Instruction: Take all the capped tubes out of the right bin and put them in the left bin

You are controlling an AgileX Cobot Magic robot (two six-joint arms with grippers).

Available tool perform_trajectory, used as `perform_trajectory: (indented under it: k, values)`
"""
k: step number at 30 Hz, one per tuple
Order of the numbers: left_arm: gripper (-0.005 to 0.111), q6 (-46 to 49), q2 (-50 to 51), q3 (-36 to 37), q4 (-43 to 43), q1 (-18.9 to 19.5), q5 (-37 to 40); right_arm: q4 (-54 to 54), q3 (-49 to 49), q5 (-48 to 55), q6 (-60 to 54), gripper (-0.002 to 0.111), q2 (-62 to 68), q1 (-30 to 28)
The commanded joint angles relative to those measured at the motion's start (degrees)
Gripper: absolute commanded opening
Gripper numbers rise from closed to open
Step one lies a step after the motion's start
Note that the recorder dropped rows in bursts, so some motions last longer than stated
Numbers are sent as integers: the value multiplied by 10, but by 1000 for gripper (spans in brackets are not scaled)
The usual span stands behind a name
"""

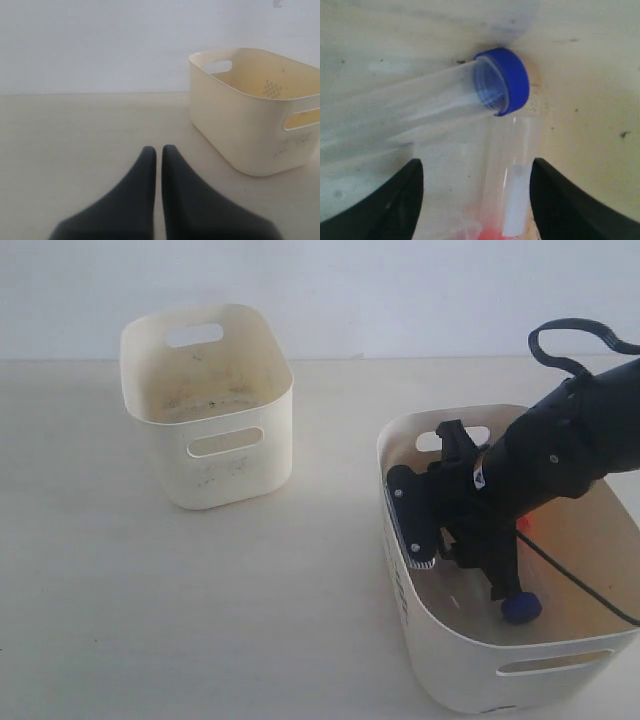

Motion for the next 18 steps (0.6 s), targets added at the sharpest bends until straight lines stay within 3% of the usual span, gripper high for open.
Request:
perform_trajectory:
  k: [1, 14, 18]
  values:
    - [4, -6, 2, -2, -4, 0, -4, 0, 2, 4, 31, 59, 2, 2]
    - [4, -6, 2, -2, -4, 0, -4, -51, 2, -10, 59, 58, 13, 2]
    - [4, -6, 2, -2, -4, 0, -4, -54, 2, -9, 59, 43, 25, 2]
